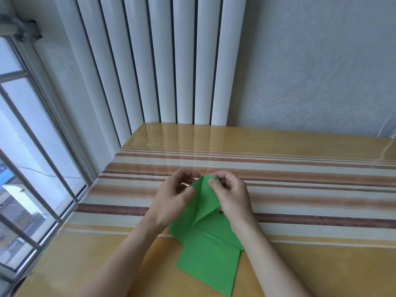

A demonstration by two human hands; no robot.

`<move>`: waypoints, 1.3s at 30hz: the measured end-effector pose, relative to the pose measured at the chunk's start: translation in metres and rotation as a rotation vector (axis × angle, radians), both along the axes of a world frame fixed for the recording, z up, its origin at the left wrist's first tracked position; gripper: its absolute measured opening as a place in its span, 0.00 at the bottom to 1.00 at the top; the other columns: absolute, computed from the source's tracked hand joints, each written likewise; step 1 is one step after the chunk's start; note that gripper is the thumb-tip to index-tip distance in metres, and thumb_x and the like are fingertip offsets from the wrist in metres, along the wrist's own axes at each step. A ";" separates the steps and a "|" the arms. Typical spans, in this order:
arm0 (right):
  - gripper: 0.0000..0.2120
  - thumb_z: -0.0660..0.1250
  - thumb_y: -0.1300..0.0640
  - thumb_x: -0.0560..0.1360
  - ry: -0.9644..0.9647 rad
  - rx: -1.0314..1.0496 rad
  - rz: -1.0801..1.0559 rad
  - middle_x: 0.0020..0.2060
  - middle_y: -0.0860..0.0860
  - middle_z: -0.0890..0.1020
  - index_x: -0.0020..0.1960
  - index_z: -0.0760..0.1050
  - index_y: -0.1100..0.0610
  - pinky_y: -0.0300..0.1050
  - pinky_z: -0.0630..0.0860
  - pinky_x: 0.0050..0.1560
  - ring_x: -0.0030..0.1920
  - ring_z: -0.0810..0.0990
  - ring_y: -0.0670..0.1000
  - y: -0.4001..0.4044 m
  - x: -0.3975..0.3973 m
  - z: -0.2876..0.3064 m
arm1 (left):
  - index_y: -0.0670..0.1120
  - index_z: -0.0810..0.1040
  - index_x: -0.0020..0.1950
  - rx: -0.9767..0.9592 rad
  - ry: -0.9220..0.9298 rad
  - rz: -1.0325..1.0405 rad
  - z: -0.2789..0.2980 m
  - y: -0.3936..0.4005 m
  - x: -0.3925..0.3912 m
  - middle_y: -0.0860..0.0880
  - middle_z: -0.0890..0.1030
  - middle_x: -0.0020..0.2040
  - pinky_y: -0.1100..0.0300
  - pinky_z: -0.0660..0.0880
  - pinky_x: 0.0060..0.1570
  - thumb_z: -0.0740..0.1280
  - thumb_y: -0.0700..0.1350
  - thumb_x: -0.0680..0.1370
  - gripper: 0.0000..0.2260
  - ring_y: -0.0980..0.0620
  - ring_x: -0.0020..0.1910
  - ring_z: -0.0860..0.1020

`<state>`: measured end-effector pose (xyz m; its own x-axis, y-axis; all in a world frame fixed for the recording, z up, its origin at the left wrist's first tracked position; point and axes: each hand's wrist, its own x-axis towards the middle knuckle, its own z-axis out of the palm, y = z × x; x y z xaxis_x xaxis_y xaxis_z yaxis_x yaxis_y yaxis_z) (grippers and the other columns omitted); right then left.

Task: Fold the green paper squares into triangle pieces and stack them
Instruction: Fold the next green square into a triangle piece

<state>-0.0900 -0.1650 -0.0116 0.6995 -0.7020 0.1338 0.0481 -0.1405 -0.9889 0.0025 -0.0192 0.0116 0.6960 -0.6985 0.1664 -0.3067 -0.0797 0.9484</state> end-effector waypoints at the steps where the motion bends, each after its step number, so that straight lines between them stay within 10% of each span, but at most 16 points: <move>1: 0.05 0.73 0.58 0.77 -0.001 -0.034 -0.013 0.43 0.49 0.86 0.46 0.82 0.49 0.59 0.81 0.53 0.46 0.85 0.54 0.000 0.000 0.000 | 0.52 0.80 0.58 -0.001 0.031 -0.005 0.001 0.000 0.000 0.58 0.83 0.48 0.62 0.77 0.42 0.63 0.45 0.73 0.15 0.56 0.42 0.80; 9: 0.09 0.73 0.61 0.77 -0.006 -0.273 0.087 0.43 0.44 0.84 0.45 0.80 0.48 0.50 0.80 0.52 0.47 0.83 0.47 0.003 -0.001 0.003 | 0.46 0.82 0.52 0.056 0.073 0.048 0.001 -0.001 0.002 0.50 0.81 0.41 0.69 0.71 0.31 0.68 0.41 0.82 0.03 0.58 0.36 0.77; 27: 0.05 0.76 0.61 0.76 -0.056 -0.652 0.090 0.45 0.43 0.83 0.48 0.85 0.52 0.41 0.78 0.49 0.48 0.82 0.44 0.003 -0.001 0.002 | 0.30 0.79 0.57 -0.007 0.518 0.071 0.010 0.001 -0.001 0.49 0.74 0.32 0.71 0.68 0.21 0.66 0.39 0.84 0.11 0.59 0.22 0.73; 39: 0.04 0.73 0.59 0.78 0.025 -0.470 0.129 0.44 0.41 0.85 0.51 0.83 0.51 0.37 0.78 0.50 0.48 0.82 0.44 0.006 -0.001 0.001 | 0.41 0.81 0.49 -0.013 0.461 0.101 0.008 0.001 0.001 0.51 0.77 0.33 0.69 0.68 0.22 0.69 0.43 0.83 0.06 0.56 0.28 0.75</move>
<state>-0.0913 -0.1594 -0.0111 0.7838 -0.4771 0.3976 0.0713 -0.5668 -0.8207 0.0034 -0.0181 0.0199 0.7640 -0.6231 -0.1675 0.1552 -0.0744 0.9851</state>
